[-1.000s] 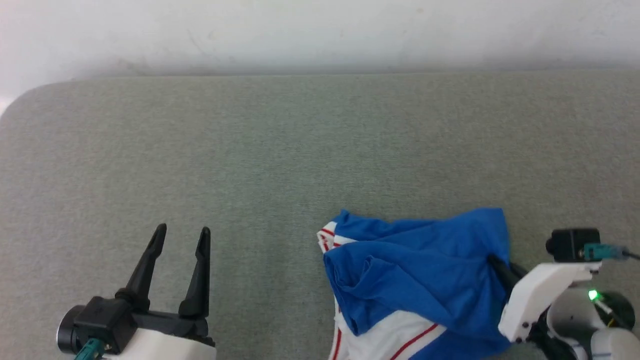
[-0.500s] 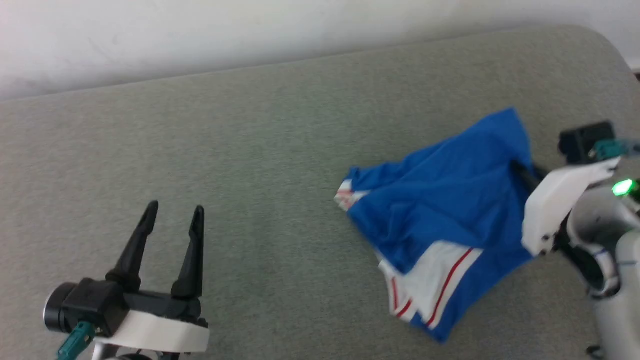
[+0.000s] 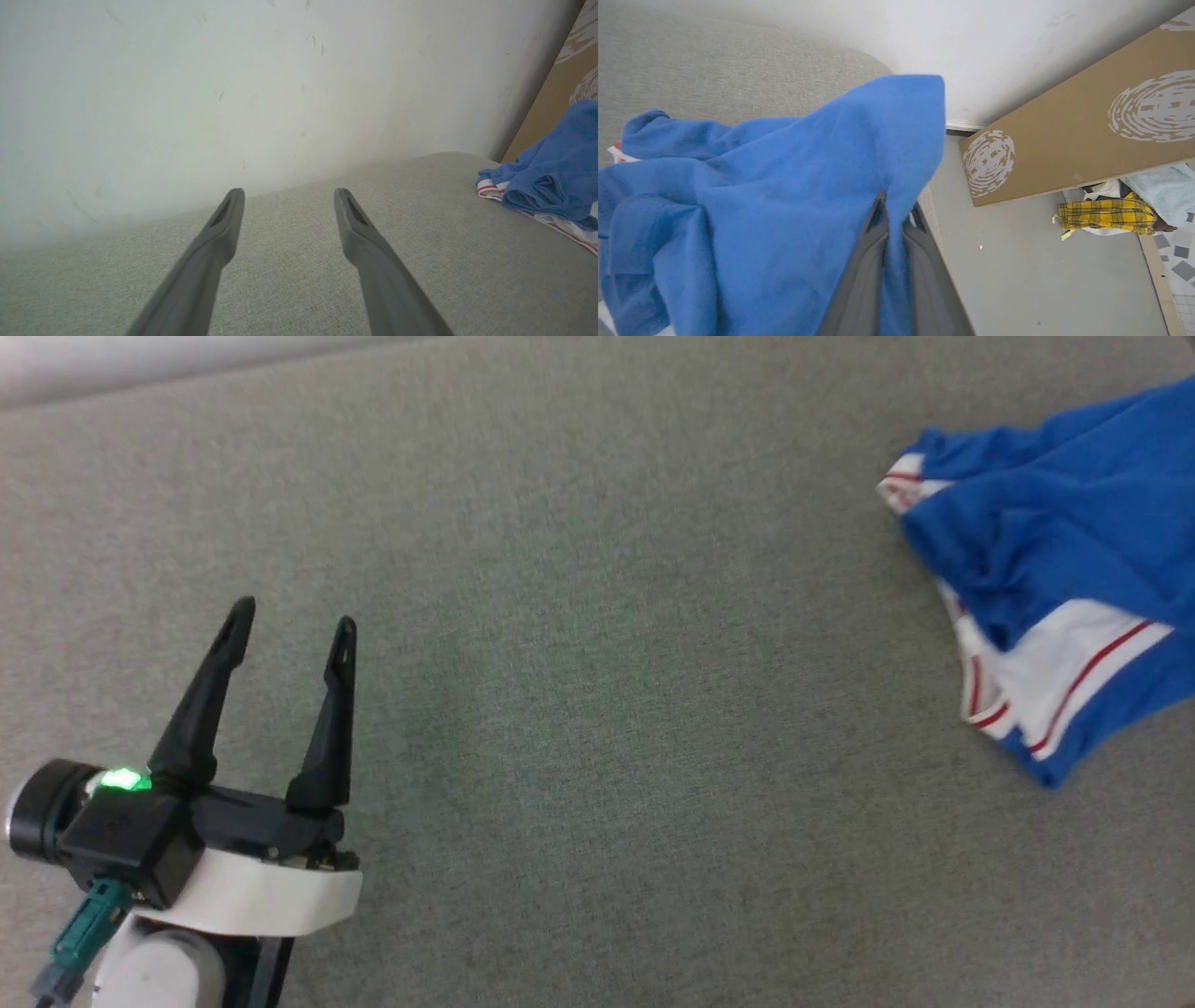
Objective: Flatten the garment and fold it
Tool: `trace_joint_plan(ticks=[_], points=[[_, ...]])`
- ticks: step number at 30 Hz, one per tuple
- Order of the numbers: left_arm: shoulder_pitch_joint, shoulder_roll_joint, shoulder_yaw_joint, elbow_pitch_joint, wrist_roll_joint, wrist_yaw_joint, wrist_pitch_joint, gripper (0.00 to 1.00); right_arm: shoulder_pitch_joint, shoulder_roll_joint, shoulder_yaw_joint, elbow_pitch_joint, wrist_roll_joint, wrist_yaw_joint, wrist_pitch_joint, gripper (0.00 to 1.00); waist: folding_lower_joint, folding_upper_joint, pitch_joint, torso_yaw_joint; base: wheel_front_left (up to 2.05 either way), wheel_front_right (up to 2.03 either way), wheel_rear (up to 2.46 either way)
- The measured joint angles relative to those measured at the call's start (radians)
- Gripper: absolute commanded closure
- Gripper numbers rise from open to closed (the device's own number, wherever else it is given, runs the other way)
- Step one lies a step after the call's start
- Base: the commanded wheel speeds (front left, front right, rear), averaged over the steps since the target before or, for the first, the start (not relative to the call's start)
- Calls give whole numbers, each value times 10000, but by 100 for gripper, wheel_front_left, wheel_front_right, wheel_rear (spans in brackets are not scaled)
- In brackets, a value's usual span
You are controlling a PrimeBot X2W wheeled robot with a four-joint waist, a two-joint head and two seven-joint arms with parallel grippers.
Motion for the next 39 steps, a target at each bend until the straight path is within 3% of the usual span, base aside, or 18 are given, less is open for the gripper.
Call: trace_joint_plan(ticks=[7, 18, 22, 23, 24, 34, 39], points=[[-444, 173, 25, -236, 257, 4, 44, 0, -585, -851, -809, 621, -805, 2, -130, 100, 0, 0, 1206, 42, 0, 0, 0], [-708, 203, 73, -589, 155, -46, -477, 0, -858, -782, -1868, 1615, -1918, 4, -848, 100, -1, 0, 2463, 309, 0, 0, 0], [-712, 196, 188, -711, 182, 17, -642, 0, -859, -560, -1988, 1937, -2077, 4, -986, 56, -1, 0, 2536, 359, 0, 0, 0], [-713, 186, 236, -709, 205, 92, -652, 0, -860, -529, -2015, 2011, -2090, 4, -1039, 10, -2, 0, 2518, 350, 0, 0, 0], [-713, 194, 253, -702, 236, 102, -654, 0, -860, -516, -2036, 2096, -2121, 4, -1129, 0, -3, 0, 2491, 336, 0, 0, 0], [-719, -113, 153, -261, 341, 251, -951, 0, -781, -462, -2428, 2792, -2230, 6, -2441, 0, -3, 0, 1796, 345, 0, 0, 0], [-520, -403, 123, 194, 351, 380, -1039, 0, -181, 42, -1636, 2571, -1649, 4, -3196, 0, -3, 0, 1057, 421, 0, 0, 0]])
